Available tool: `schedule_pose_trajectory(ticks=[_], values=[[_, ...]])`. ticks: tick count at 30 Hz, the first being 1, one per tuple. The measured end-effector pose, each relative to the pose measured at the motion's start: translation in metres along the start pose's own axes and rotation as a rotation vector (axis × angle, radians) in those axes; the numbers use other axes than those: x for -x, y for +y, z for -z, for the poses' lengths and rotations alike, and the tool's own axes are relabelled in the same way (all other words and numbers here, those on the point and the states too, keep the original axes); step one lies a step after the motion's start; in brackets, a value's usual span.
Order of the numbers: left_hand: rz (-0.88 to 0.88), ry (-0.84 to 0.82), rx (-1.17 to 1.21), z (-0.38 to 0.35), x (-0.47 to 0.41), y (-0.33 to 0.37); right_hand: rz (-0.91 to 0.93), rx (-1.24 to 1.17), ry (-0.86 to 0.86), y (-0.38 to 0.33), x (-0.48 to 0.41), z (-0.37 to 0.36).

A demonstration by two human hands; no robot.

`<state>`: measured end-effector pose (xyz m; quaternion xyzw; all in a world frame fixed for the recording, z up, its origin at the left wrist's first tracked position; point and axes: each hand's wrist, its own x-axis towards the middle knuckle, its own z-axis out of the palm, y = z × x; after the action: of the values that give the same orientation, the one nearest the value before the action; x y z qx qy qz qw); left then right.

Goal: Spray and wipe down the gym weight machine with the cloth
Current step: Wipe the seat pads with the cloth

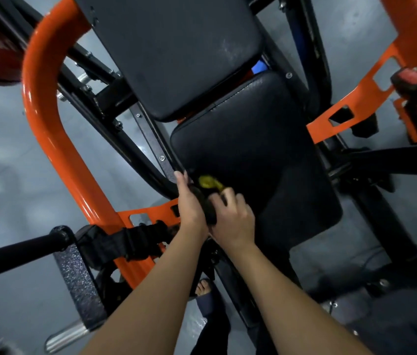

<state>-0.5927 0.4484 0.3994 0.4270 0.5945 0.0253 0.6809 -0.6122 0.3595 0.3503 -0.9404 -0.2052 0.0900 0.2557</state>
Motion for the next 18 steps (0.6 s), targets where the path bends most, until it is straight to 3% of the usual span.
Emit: schedule_pose_trajectory(ticks=[2, 5, 11, 15, 18], values=[[0.064, 0.016, -0.116, 0.012, -0.002, -0.011, 0.105, 0.004, -0.047, 0.01, 0.014, -0.009], [0.044, -0.018, -0.244, 0.024, -0.005, -0.021, 0.109, -0.012, -0.061, 0.028, 0.002, 0.005], [-0.004, -0.1, -0.329, 0.02, -0.004, -0.022, -0.543, -0.079, 0.305, 0.105, -0.102, 0.088], [-0.066, -0.045, -0.391, 0.006, -0.001, -0.026, -0.681, -0.101, 0.43, 0.099, -0.119, 0.09], [-0.106, -0.001, -0.428, -0.002, -0.001, -0.03, -0.65, -0.149, 0.388, 0.07, -0.067, 0.059]])
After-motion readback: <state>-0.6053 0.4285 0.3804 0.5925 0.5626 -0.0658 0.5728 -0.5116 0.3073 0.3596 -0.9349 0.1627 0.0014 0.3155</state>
